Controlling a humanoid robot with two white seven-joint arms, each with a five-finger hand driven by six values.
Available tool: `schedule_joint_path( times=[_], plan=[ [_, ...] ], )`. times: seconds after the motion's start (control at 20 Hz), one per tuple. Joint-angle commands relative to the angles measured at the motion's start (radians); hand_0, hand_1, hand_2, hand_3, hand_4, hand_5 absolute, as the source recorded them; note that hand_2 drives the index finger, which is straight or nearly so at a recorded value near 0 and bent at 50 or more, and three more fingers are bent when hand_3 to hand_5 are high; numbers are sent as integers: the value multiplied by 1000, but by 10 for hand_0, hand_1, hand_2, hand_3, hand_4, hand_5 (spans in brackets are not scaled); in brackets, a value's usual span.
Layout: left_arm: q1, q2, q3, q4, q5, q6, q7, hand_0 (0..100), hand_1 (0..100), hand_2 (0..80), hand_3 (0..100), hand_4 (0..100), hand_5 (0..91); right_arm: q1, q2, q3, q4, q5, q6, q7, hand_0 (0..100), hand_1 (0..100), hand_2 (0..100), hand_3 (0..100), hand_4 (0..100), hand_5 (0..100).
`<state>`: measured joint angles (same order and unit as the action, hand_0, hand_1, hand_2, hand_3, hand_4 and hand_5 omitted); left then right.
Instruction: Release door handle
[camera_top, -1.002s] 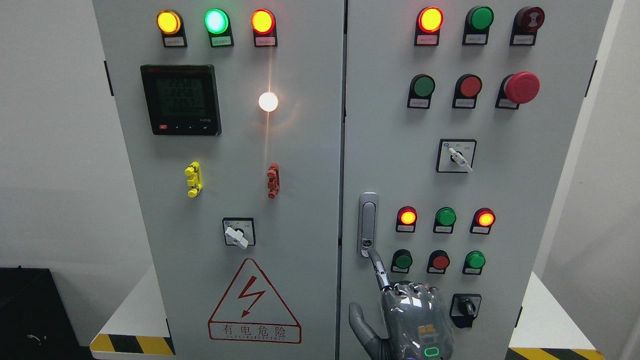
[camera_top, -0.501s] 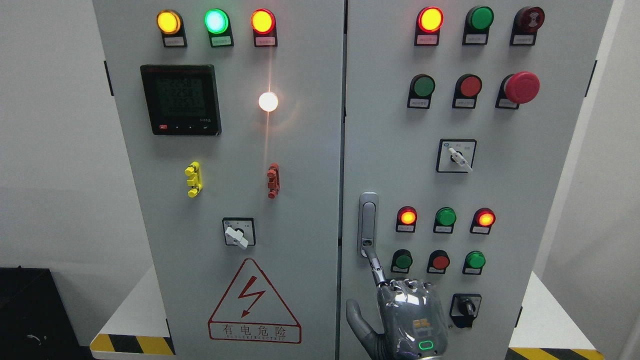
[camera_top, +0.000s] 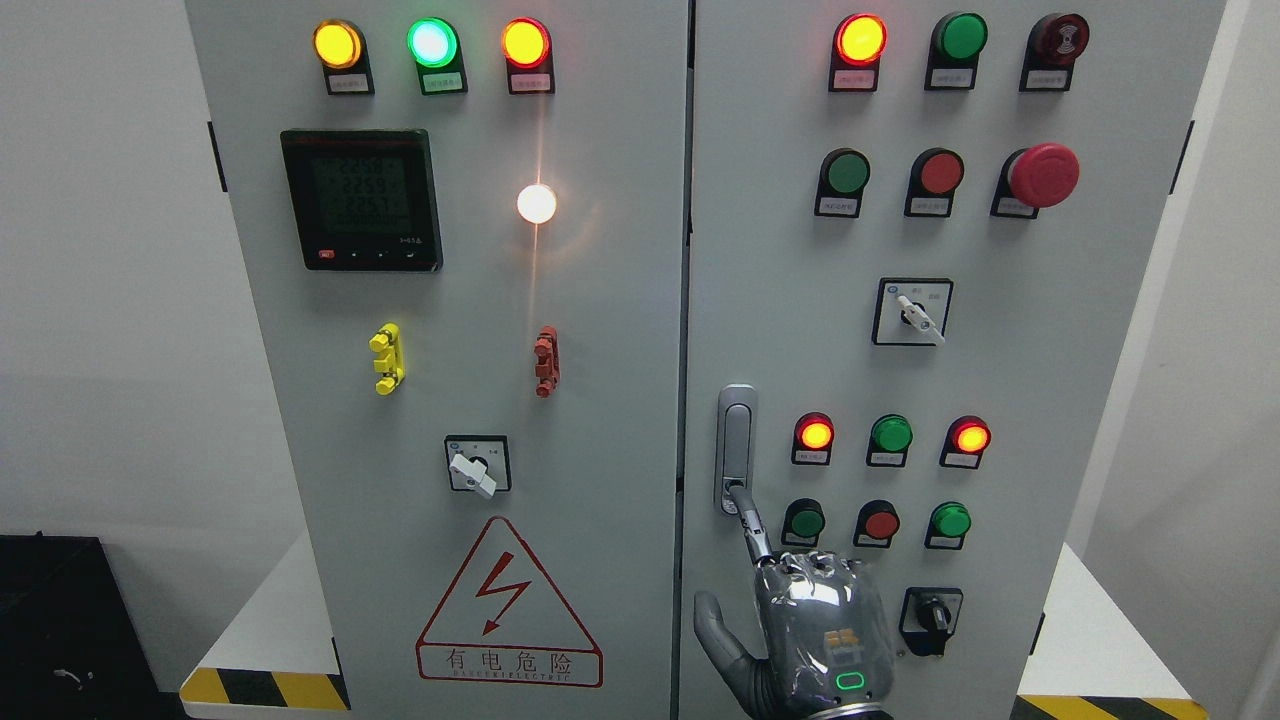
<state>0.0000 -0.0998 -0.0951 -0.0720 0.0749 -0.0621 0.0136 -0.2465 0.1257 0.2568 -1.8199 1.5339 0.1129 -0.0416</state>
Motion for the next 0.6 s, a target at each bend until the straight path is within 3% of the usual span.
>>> schedule_joint_path(
  times=[0.0, 0.55],
  plan=[
    [17, 0, 0, 0, 0, -1, 0, 120, 556, 0, 0, 0, 0, -5, -1, -1, 19, 0, 2, 2, 493, 257, 40, 992, 967, 1000],
    [17, 0, 0, 0, -1, -1, 0, 120, 556, 0, 0, 0, 0, -19, 0, -1, 22, 0, 2, 2, 492, 256, 41, 989, 965, 1000]
  ],
)
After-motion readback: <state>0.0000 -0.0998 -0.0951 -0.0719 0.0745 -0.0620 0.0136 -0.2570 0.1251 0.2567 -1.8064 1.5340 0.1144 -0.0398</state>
